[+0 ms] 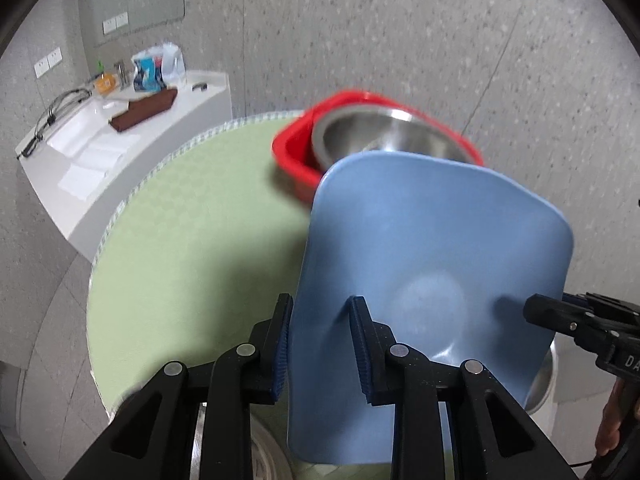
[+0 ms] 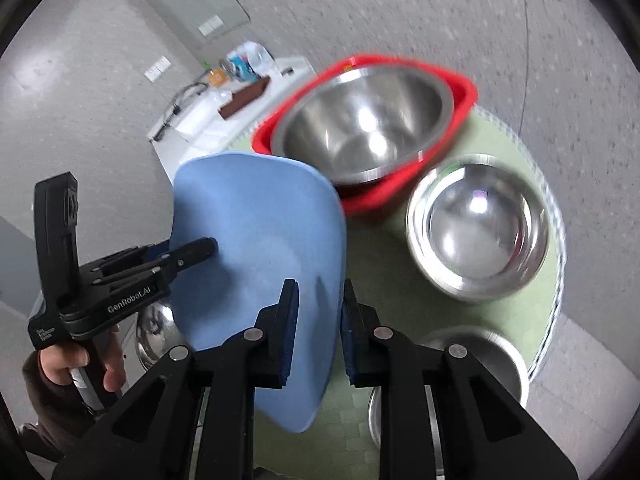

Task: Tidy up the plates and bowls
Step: 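Carry the blue plate with both grippers onto the bowl in the basin, release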

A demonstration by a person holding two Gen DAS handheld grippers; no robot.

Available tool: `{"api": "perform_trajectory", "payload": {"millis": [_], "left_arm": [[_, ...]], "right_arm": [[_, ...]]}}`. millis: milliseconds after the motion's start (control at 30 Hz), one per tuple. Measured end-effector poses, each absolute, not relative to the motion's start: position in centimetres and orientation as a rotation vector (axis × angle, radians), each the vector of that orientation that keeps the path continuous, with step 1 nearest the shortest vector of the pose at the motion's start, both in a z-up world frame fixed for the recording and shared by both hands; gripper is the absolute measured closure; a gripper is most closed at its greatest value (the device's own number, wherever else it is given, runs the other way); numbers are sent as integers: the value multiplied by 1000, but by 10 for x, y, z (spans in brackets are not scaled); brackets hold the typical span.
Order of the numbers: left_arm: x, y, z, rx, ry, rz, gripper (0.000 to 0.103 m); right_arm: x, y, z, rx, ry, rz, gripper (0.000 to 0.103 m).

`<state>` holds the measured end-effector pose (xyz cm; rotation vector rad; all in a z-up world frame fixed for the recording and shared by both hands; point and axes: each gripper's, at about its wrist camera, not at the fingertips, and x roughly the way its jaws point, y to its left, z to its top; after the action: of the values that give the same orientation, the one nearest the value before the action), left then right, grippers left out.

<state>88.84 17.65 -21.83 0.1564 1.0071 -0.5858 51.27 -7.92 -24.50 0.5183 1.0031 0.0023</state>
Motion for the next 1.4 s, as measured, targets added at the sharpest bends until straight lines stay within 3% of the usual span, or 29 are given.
{"api": "perform_trajectory", "payload": {"millis": [333, 600, 967, 1100, 1167, 1233, 1333, 1400], "left_arm": [[937, 127, -181, 137, 918, -589, 79], [998, 85, -216, 130, 976, -559, 79], [1040, 49, -252, 130, 1046, -488, 79], [1044, 45, -257, 114, 1040, -490, 71], [1041, 47, -257, 108, 1029, -495, 62], [1035, 52, -256, 96, 1011, -497, 39], [1023, 61, -251, 71, 982, -500, 34], [1012, 68, -243, 55, 965, -507, 34]], "right_arm": [[582, -146, -210, 457, 930, -15, 83], [650, -200, -246, 452, 1015, -60, 83], [679, -203, -282, 340, 1068, -95, 83], [682, -199, -284, 314, 1061, -102, 80], [682, -197, -283, 296, 1045, -112, 77], [681, -194, -283, 286, 1041, -112, 65], [678, -190, -279, 286, 1021, -108, 41], [673, -187, -274, 292, 1000, -119, 35]]}}
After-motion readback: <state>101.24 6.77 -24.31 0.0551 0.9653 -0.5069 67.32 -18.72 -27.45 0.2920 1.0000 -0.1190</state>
